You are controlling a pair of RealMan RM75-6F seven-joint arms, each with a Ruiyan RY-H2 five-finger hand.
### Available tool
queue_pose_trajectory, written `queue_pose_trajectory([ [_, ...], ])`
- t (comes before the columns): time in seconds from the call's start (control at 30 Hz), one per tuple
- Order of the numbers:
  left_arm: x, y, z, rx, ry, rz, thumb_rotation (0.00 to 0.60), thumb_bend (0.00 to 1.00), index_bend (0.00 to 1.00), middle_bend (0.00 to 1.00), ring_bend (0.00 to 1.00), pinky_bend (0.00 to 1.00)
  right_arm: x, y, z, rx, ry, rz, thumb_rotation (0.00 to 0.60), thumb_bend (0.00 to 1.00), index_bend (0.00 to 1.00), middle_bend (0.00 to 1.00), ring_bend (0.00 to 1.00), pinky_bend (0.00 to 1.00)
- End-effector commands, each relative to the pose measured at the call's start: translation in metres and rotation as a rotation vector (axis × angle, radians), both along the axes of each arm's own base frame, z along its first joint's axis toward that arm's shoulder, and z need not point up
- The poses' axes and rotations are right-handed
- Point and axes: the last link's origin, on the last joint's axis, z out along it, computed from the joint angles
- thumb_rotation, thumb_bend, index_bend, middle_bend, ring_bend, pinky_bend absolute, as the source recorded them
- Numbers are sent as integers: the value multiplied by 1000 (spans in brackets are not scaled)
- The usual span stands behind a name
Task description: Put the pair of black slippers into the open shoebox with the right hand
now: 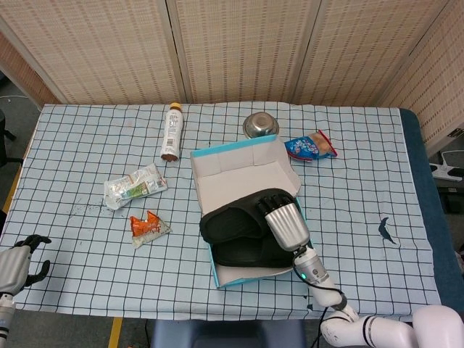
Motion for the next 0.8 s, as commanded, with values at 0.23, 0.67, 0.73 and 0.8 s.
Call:
queue_pose_trajectory([
  [0.23,1,0,0,-1,-2,0,600,437,301,235,286,466,-19,7,-7,41,49,-31,600,44,751,730,547,614],
  [0.67,0,0,0,-3,-1,8,600,437,301,236,285,466,-48,6,-14,54,238,-119,600,50,751,730,547,614],
  [0.73,0,0,0,-5,2,6,600,438,301,236,286,466,-51,6,-15,59,258,-141,600,52,751,730,547,614],
  [0.8,-1,0,0,-5,4,9,600,438,301,236,286,466,-53,5,-14,66,278,-164,600,55,752,730,547,614],
])
